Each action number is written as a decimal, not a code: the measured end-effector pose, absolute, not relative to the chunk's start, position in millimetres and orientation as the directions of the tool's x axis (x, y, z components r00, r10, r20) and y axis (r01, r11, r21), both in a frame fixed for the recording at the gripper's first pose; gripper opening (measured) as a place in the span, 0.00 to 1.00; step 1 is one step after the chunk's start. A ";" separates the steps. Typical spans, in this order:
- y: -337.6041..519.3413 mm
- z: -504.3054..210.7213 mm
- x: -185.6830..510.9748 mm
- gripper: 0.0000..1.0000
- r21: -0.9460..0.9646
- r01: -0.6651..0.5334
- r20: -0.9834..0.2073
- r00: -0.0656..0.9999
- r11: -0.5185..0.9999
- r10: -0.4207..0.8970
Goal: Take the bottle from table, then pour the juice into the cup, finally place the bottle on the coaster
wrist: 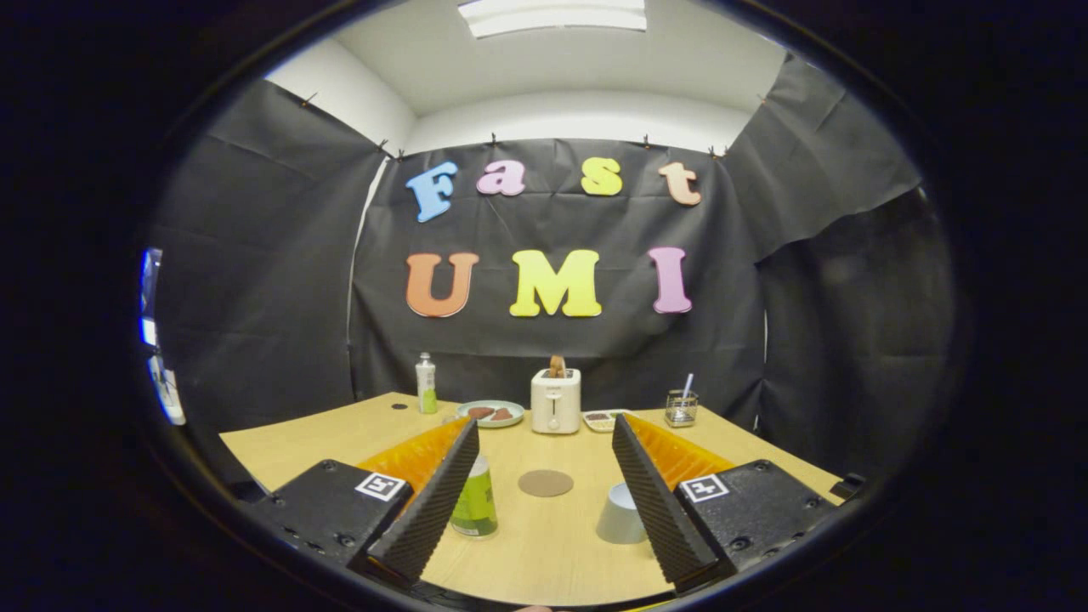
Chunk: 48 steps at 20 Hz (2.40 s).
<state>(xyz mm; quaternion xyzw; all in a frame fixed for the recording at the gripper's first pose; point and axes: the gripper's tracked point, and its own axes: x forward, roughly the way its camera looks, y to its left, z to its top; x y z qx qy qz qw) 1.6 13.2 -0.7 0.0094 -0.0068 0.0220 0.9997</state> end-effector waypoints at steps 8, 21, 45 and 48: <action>25.3 -13.7 6.1 1.00 0.022 -0.053 -0.015 0.998 0.998 0.053; 69.4 -75.3 34.5 1.00 -0.006 -0.120 -0.147 0.982 0.993 0.117; 92.2 -139.0 103.6 1.00 -0.023 -0.130 -0.340 0.933 0.991 0.114; 99.6 -142.6 106.4 0.95 -0.014 -0.145 -0.350 0.928 0.989 0.131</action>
